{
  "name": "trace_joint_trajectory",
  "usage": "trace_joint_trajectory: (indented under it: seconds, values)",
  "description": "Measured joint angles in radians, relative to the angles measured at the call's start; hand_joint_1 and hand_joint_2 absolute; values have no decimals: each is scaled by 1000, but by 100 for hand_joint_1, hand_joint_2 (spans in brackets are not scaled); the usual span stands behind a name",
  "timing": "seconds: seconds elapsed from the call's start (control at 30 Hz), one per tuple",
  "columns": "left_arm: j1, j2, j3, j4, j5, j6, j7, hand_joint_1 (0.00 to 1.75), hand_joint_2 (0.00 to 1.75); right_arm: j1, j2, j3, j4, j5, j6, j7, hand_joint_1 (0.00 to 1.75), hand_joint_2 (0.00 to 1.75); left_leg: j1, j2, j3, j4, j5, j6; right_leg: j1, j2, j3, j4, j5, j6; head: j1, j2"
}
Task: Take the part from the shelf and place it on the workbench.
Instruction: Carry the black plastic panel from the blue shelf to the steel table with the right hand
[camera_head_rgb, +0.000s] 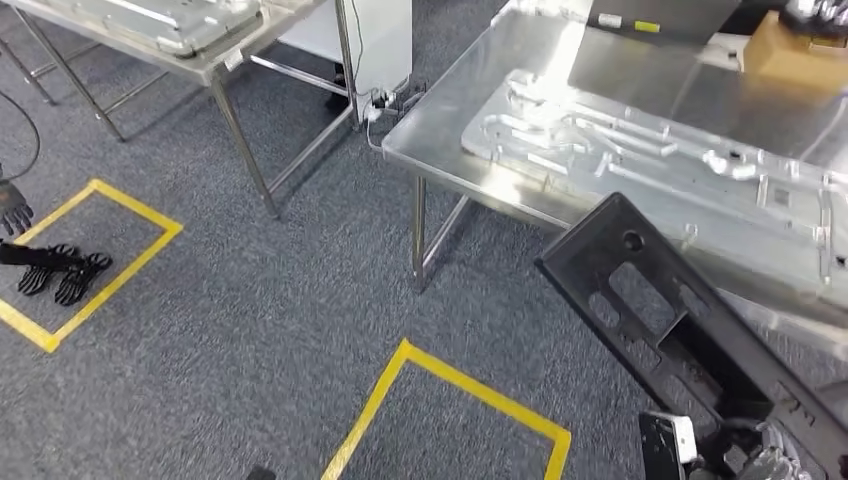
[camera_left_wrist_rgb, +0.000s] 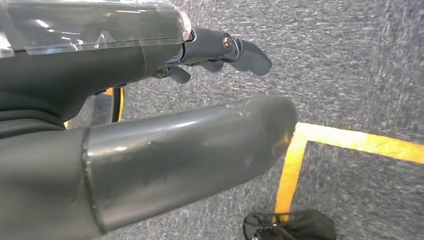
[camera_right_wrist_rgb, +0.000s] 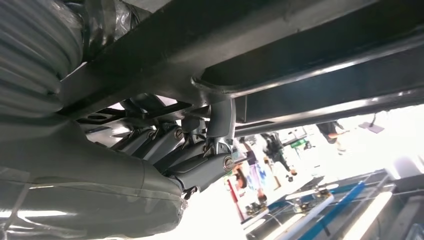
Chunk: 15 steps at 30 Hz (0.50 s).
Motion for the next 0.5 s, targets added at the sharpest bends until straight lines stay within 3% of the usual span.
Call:
trace_joint_trajectory:
  seconds: [0.1, 0.13, 0.17, 0.2, 0.27, 0.3, 0.33, 0.43, 0.5]
  values:
    - [1, 0, 1, 0, -2, -6, 0, 0, 0, 8, -9, 22, 0, 0, 9, 17, 175, 175, 1, -1, 32, -6, -25, 3, -9, -5, -122, 147, -77, 13, 1, 0]
    - [2, 0, 1, 0, -2, -8, 0, 0, 0, 12, -12, 27, 0, -1, 11, 22, 175, 175, 1, -1, 46, -6, -37, 1, -13, -6, -151, 159, -96, 17, 1, 0]
    - [4, 0, 1, 0, -2, -9, 0, 0, 0, 15, -15, 31, 0, -1, 12, 25, 175, 175, 2, -2, 62, -6, -49, -2, -16, -7, -165, 144, -93, 21, 1, 0]
    - [6, 0, 2, 0, -2, -10, 0, 0, 0, 17, -17, 34, 0, -1, 13, 26, 175, 175, 3, -2, 79, -6, -62, -6, -20, -10, -167, 102, -64, 24, 1, 0]
    - [7, 1, 2, 0, -2, -11, 0, 0, 0, 21, -21, 37, 0, -2, 14, 28, 175, 175, 6, -1, 113, -6, -90, -16, -22, -20, -155, -4, 48, 25, 1, 0]
    - [7, 1, 2, 0, -2, -11, 0, 0, 0, 23, -23, 38, 1, -2, 14, 28, 175, 175, 6, -1, 126, -5, -104, -24, -19, -25, -149, -37, 90, 19, 1, 0]
    - [6, 2, 2, -1, -2, -11, 0, 0, 0, 25, -24, 40, 1, -2, 14, 28, 175, 175, 6, 0, 138, -6, -115, -32, -14, -28, -145, -53, 114, 11, 1, 0]
    - [0, 2, 3, -2, -3, -11, 0, 0, 0, 26, -26, 46, -3, -3, 14, 29, 175, 175, 11, 2, 147, 26, -113, -54, -5, -20, -123, -58, 100, -22, 3, 0]
    - [-5, 2, 3, -2, -3, -12, -1, 0, 0, 26, -27, 50, -5, -3, 14, 28, 175, 175, 13, 2, 99, 116, -110, -59, -6, -17, -101, -68, 90, -39, 2, 0]
